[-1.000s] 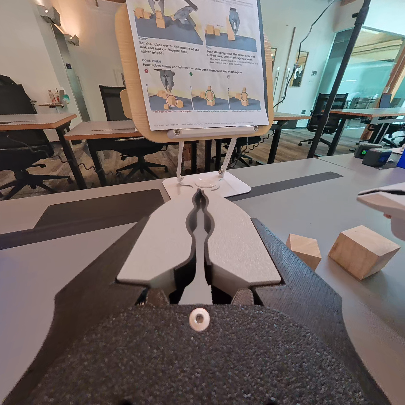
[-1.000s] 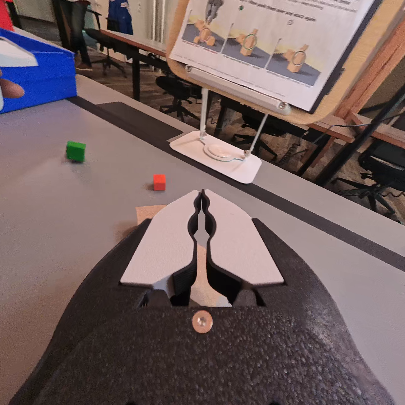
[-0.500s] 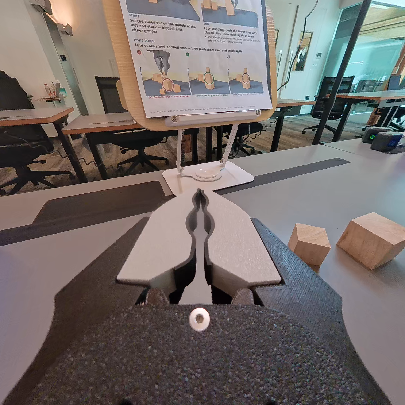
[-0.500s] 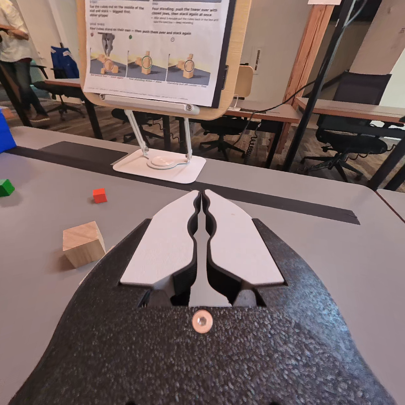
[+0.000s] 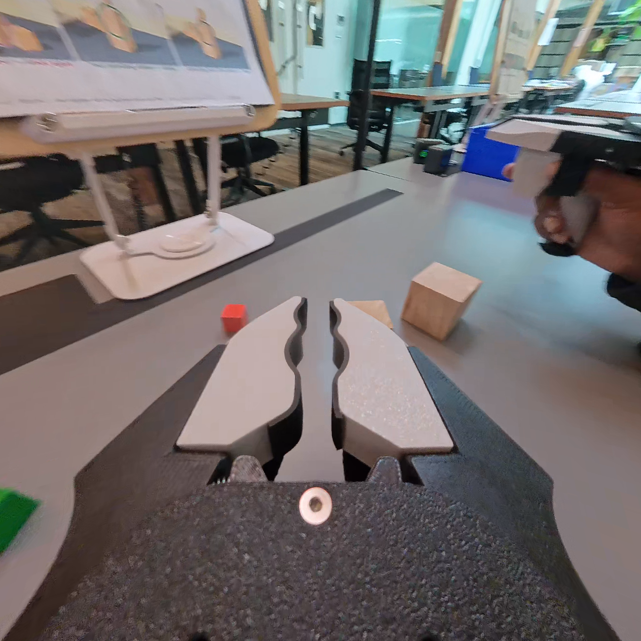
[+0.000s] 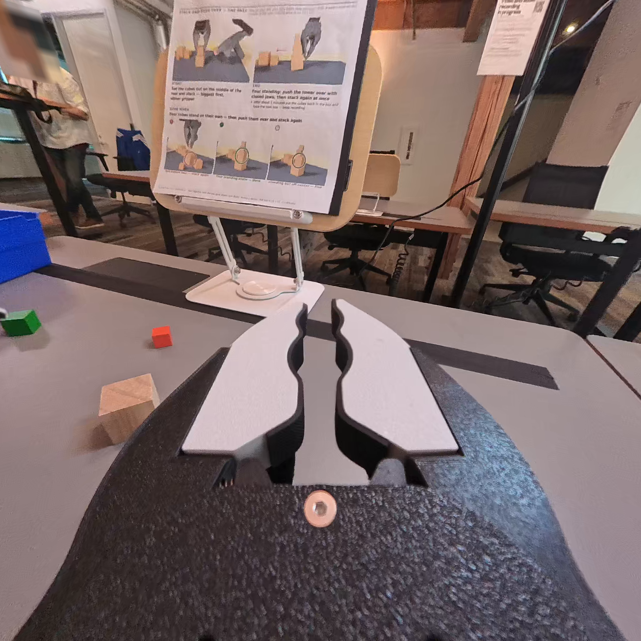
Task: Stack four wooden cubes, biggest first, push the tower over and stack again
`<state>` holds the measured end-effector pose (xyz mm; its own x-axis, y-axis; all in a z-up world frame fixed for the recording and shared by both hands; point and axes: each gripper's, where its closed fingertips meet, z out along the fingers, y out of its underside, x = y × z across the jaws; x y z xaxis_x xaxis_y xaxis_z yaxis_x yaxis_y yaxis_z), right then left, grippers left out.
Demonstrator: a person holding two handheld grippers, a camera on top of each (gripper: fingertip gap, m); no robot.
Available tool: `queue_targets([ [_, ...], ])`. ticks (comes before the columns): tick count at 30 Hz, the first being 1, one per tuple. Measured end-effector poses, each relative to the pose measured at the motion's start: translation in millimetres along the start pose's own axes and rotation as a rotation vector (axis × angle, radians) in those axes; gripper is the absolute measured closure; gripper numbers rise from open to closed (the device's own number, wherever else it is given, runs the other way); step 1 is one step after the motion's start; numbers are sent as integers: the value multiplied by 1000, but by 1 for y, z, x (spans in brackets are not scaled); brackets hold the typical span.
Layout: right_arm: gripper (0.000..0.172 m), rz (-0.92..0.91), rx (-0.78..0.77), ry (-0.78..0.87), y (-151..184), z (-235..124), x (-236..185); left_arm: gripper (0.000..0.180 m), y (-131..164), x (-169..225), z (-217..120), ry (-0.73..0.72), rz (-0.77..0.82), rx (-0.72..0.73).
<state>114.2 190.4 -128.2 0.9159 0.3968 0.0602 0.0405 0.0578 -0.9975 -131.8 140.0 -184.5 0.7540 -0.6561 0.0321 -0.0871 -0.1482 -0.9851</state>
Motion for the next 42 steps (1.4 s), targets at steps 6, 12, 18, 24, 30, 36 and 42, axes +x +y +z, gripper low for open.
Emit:
queue_targets([
  [6, 156, 67, 11, 26, -1, -2, 16, 134, 13, 61, 32, 166, -21, -78],
  [12, 156, 67, -1, 11, -3, -5, 13, 108, 37, 91, 65, 287, 71, -225],
  [18, 157, 59, -1, 4, -4, -5, 11, 107, 39, 111, 94, 335, 205, -315],
  [24, 157, 66, -13, -9, -1, -4, 9, 104, 59, 122, 115, 426, 399, -544],
  [30, 159, 71, -16, -14, -1, -5, 9, 120, 65, 122, 122, 445, 525, -692],
  [36, 159, 75, 8, 8, -6, -8, 15, 120, 40, 124, 103, 460, 484, -562],
  [42, 160, 89, 21, 31, -5, -9, 21, 120, 4, 87, 33, 466, 390, -481],
])
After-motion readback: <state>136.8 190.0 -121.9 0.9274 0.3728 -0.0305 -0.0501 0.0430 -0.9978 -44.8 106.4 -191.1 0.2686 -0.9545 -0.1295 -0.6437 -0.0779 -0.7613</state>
